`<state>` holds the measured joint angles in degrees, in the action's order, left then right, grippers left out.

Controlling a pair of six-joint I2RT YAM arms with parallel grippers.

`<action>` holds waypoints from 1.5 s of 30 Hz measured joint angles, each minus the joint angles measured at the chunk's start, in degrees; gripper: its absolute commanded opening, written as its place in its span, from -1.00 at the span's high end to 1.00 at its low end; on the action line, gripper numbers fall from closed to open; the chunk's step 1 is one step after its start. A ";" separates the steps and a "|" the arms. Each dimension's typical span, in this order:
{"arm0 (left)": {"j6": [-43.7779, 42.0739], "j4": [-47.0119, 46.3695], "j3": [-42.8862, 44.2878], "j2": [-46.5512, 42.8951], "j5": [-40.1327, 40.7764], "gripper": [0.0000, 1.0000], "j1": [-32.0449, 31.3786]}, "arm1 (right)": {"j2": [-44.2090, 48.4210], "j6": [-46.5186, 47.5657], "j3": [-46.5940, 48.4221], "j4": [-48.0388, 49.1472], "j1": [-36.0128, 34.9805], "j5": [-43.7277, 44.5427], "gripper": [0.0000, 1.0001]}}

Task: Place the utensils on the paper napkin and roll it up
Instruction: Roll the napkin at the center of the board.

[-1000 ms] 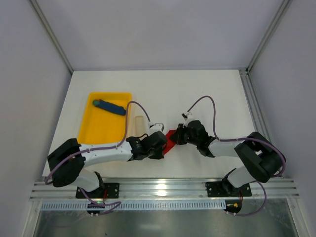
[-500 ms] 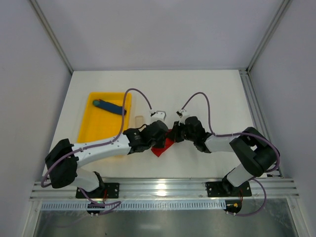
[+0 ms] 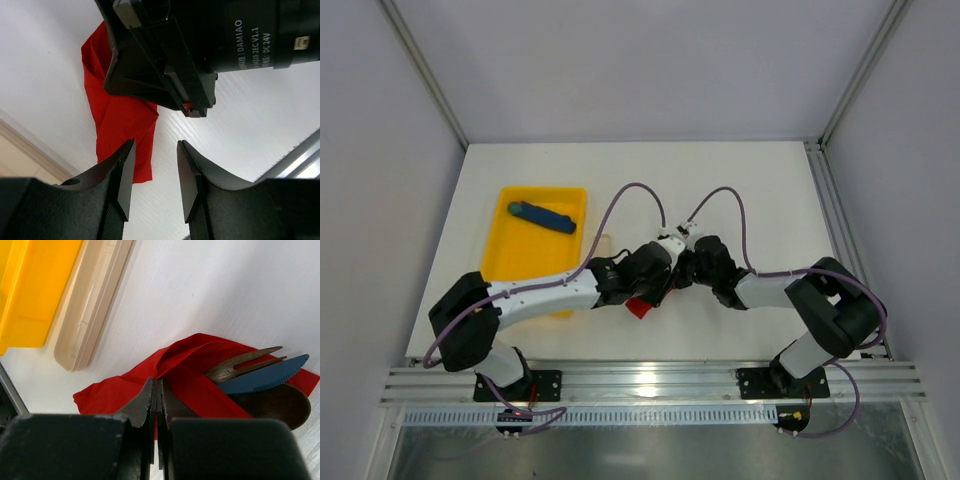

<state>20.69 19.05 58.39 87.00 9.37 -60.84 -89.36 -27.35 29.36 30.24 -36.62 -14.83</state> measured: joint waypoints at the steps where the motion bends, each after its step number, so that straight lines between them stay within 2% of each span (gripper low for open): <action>1: -0.79 0.02 0.39 1.18 -0.04 0.13 0.00 | 0.00 -0.02 0.00 0.00 0.00 -0.04 0.92; 8: -4.63 0.52 0.63 4.48 1.01 0.12 0.00 | 0.00 0.00 0.00 0.00 0.00 -0.39 0.92; 19: -5.31 -0.13 0.66 6.03 2.19 0.11 0.00 | -0.04 -0.39 0.00 0.07 0.00 -1.01 0.92; 27: -6.23 -1.66 0.66 6.91 2.60 0.23 0.00 | -0.09 -0.44 0.11 0.07 0.00 -1.05 0.92; 29: -6.23 -1.68 0.66 7.39 2.69 0.31 0.00 | -0.33 -0.46 0.24 0.09 0.00 -1.09 0.92; 32: -6.14 -1.70 0.66 8.24 2.78 0.56 0.00 | -0.66 -0.66 0.33 0.07 0.00 -1.25 0.92; 33: -6.08 -1.73 0.66 8.46 2.84 0.76 0.00 | -0.68 -0.79 0.33 0.07 0.00 -1.27 0.92; 35: -6.14 -1.73 0.66 8.98 3.13 0.98 0.00 | -0.68 -1.11 0.39 0.00 0.00 -1.33 0.83; 37: -5.92 -1.79 0.66 9.22 3.39 1.00 0.00 | -0.68 -1.51 0.79 -0.57 0.02 -1.38 0.70; 38: -5.92 -1.86 0.66 9.29 3.69 1.00 0.00 | -0.68 -1.75 1.27 -1.09 0.15 -1.42 0.39; 42: -5.66 -2.45 0.66 9.38 5.14 1.00 0.00 | 0.17 -3.72 3.76 -4.24 2.19 -1.42 0.27; 45: -5.09 -3.10 0.70 9.38 5.95 0.99 0.00 | 3.54 -6.14 4.61 -8.22 5.66 -1.25 0.25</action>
<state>15.59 15.94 59.09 96.38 15.31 -60.84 -85.82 -33.50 33.98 22.02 -30.96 -16.08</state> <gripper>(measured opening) 0.010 0.368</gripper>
